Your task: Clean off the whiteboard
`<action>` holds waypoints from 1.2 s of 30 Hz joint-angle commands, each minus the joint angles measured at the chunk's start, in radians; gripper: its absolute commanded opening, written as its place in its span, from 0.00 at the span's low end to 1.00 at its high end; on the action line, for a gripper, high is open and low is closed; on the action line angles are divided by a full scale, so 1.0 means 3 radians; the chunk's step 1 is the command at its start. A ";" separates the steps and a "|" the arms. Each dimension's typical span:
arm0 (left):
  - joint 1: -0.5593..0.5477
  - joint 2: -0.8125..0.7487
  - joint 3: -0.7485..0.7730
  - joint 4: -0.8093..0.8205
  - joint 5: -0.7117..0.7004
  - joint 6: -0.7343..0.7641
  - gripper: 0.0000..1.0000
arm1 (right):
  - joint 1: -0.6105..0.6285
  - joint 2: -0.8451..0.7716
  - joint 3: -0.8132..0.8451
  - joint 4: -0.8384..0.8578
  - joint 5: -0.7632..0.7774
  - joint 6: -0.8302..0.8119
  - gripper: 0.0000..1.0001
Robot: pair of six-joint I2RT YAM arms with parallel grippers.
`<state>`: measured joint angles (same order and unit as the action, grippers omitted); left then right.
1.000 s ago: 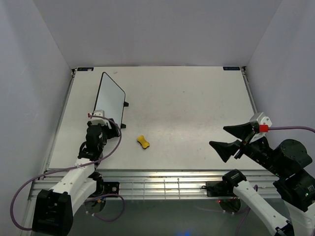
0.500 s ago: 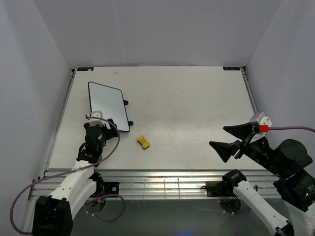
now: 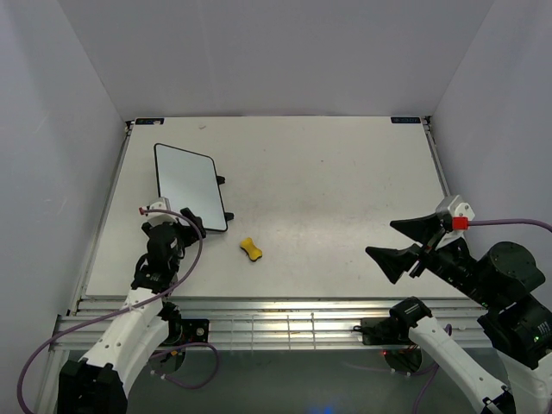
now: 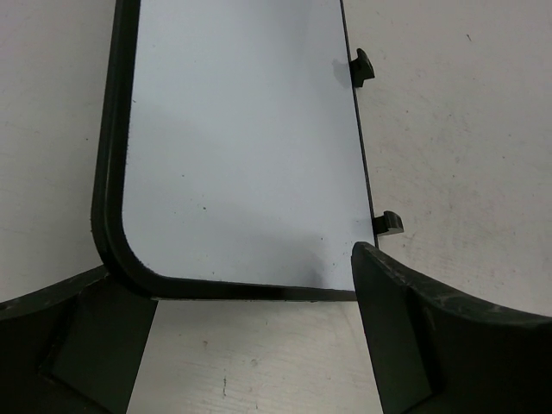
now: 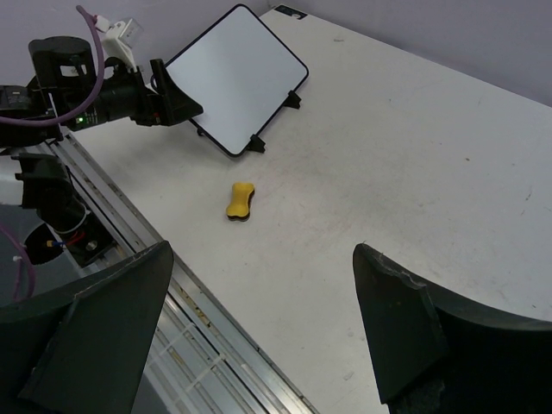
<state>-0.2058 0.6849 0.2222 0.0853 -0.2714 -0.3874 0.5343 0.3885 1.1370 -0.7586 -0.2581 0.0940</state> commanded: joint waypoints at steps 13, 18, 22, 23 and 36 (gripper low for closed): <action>-0.0009 -0.0074 0.0742 -0.0933 -0.0052 -0.0176 0.98 | 0.0009 0.0193 0.0076 0.0268 -0.0091 -0.0032 0.90; -0.0009 -0.0100 0.1079 -0.1489 -0.0240 -0.0350 0.98 | 0.0009 0.0305 0.0035 0.0314 -0.0045 -0.0022 0.90; -0.0009 -0.0130 0.1468 -0.1889 -0.0430 -0.0330 0.98 | 0.0009 0.0392 0.0025 0.0350 0.0016 0.0014 0.90; -0.0009 -0.0196 0.1564 -0.1971 -0.0470 -0.0294 0.98 | 0.0009 0.0407 0.0035 0.0355 0.0022 0.0019 0.90; -0.0009 -0.0642 0.2479 -0.2401 -0.0379 0.0207 0.98 | 0.0009 0.0561 0.0101 0.0264 0.0409 0.0080 0.90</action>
<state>-0.2062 0.5011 0.8570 -0.5873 -0.4229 -0.4122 0.5343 0.5484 1.1366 -0.7006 -0.2092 0.1059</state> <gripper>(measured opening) 0.979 0.900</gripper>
